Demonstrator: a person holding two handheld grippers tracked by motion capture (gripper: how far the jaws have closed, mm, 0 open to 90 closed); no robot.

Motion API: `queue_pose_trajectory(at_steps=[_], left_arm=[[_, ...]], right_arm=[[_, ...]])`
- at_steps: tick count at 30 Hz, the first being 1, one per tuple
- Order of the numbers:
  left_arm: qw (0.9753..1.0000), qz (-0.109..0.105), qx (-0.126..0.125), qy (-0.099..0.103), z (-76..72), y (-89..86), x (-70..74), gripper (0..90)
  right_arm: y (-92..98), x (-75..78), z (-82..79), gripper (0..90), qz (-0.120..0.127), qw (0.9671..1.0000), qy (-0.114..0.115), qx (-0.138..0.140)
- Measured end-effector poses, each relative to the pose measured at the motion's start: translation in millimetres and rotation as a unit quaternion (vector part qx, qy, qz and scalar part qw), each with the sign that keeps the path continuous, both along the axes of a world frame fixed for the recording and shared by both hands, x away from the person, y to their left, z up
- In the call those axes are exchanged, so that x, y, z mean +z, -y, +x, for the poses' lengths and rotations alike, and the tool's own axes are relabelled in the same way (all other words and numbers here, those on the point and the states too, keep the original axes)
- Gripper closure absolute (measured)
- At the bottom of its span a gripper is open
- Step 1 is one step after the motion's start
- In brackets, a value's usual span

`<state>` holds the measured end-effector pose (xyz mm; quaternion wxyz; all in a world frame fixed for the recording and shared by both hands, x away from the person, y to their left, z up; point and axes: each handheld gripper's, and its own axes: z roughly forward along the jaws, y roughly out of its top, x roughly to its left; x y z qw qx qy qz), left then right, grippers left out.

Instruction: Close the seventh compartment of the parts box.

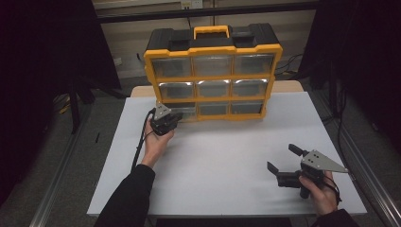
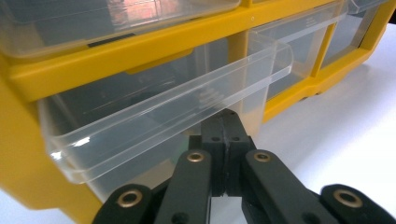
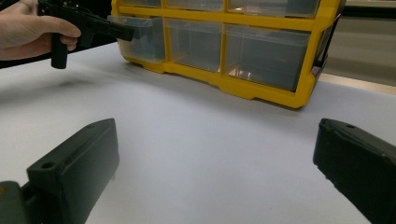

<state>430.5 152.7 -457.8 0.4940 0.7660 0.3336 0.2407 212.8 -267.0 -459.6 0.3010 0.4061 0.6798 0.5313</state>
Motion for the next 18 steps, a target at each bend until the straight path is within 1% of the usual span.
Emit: queue_pose_trajectory(at_steps=[3, 4, 8, 9, 10, 11, 12, 13, 14, 15, 16, 17, 18], left_arm=[[1.0, 0.001, -0.001, 0.001, 1.2, 1.1, 0.1, 90.0], [1.0, -0.003, -0.001, -0.001, 1.4, 1.3, -0.2, 90.0], [1.0, -0.003, -0.001, -0.001, 3.3, -0.2, -0.4, 90.0], [1.0, -0.009, 0.001, -0.002, 3.8, -0.2, -0.7, 90.0], [1.0, -0.004, 0.004, -0.001, 4.6, -1.5, -0.4, 90.0], [0.9999, -0.011, 0.003, -0.002, 5.7, -1.9, -1.1, 90.0], [0.9999, -0.012, 0.007, -0.007, 5.2, -1.8, -1.3, 90.0], [0.9999, -0.014, 0.005, -0.007, 6.0, -2.0, -1.5, 90.0], [0.9999, -0.011, 0.007, -0.004, 6.5, -2.4, -1.3, 90.0], [0.9998, -0.019, 0.006, -0.006, 6.6, -1.2, -1.8, 90.0], [0.9999, -0.012, 0.003, -0.003, 8.1, -1.9, -1.5, 90.0], [0.9999, -0.009, 0.009, -0.003, 8.8, -1.5, -1.0, 90.0], [0.9999, -0.012, 0.009, -0.005, 9.4, -0.9, -1.3, 90.0]], right_arm=[[-0.2, 0.0, -0.2, 0.2, 0.001, 1.0, 0.0, 0.0], [0.1, 0.0, -0.2, 0.2, 0.001, 1.0, 0.0, 0.0], [-0.2, 0.0, -0.4, 0.2, 0.0, 1.0, -0.001, -0.001], [-0.1, -0.1, -0.1, 0.2, 0.0, 1.0, 0.0, -0.001], [-0.1, -0.1, -0.2, 0.2, 0.001, 1.0, 0.0, -0.001], [0.1, -0.1, -0.1, 0.2, 0.001, 1.0, -0.001, 0.0], [0.2, -0.1, 0.0, 0.2, 0.001, 1.0, 0.0, 0.0], [0.1, -0.1, -0.1, 0.2, 0.001, 1.0, -0.001, 0.0], [0.1, -0.1, -0.1, 0.2, 0.001, 1.0, -0.001, 0.0], [0.1, -0.1, -0.1, 0.2, 0.001, 1.0, -0.001, 0.001], [0.0, -0.1, -0.1, 0.2, 0.002, 1.0, -0.001, 0.0], [-0.1, -0.1, -0.2, 0.2, 0.001, 1.0, -0.001, -0.001], [-0.3, -0.1, -0.4, 0.2, 0.0, 1.0, -0.002, 0.0]])
